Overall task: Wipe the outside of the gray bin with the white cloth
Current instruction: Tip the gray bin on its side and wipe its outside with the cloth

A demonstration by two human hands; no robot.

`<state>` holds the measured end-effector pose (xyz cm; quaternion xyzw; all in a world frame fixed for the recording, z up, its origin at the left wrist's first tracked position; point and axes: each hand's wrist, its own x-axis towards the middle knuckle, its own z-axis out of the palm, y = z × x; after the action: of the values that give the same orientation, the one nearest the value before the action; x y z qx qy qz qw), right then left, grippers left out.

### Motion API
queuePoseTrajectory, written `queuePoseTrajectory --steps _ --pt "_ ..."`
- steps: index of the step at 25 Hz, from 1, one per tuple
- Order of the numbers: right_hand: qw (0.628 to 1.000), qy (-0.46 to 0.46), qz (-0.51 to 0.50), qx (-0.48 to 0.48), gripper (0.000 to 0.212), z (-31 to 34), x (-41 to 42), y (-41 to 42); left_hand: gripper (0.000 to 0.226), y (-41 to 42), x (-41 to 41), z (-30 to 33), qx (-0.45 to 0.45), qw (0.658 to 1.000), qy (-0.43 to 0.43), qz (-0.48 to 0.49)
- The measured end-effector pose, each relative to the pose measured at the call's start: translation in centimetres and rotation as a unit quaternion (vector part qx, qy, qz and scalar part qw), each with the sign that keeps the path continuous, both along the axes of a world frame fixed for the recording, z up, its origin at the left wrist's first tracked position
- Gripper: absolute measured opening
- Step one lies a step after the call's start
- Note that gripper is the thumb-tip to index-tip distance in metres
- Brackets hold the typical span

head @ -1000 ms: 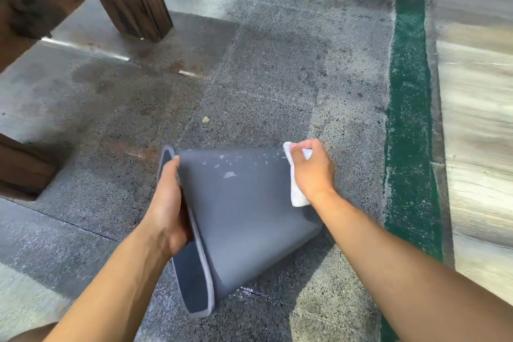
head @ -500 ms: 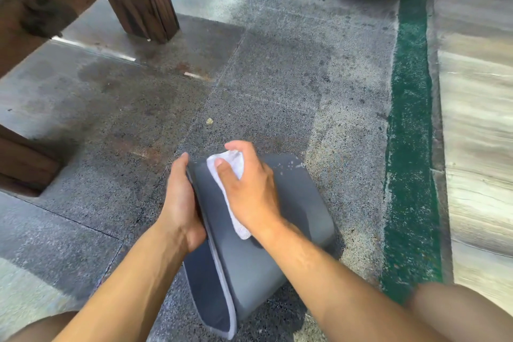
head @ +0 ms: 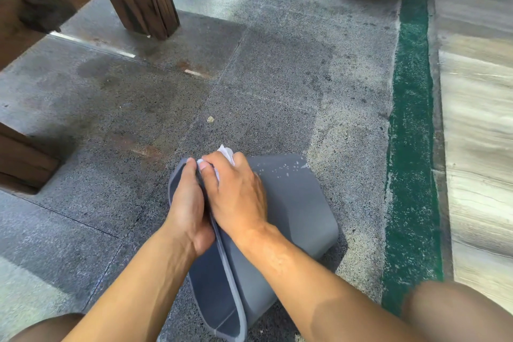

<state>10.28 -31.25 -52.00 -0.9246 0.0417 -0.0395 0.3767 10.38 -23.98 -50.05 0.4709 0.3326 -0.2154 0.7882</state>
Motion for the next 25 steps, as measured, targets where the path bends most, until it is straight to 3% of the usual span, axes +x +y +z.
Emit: queuePoseTrajectory --steps 6,10,17,20,25 --pt "0.999 -0.022 -0.030 -0.021 0.025 -1.8 1.6 0.0 0.068 0.9 0.3 -1.0 0.080 0.997 0.006 -0.003" --pt "0.998 0.034 -0.035 -0.028 0.027 -3.4 2.3 -1.3 0.075 1.8 0.5 -2.0 0.105 0.993 0.027 -0.036" --pt "0.995 0.078 -0.049 -0.039 0.028 -6.6 2.2 -4.3 0.071 2.5 0.5 -3.2 0.175 0.981 0.081 -0.011" --pt "0.993 0.083 -0.057 -0.054 0.029 -7.5 2.4 -4.9 0.081 2.8 0.5 -3.6 0.194 0.976 0.094 0.004" --pt "0.989 0.092 -0.083 -0.086 0.029 -9.0 2.7 -7.5 0.078 2.8 0.6 -3.7 0.193 0.977 0.088 0.006"
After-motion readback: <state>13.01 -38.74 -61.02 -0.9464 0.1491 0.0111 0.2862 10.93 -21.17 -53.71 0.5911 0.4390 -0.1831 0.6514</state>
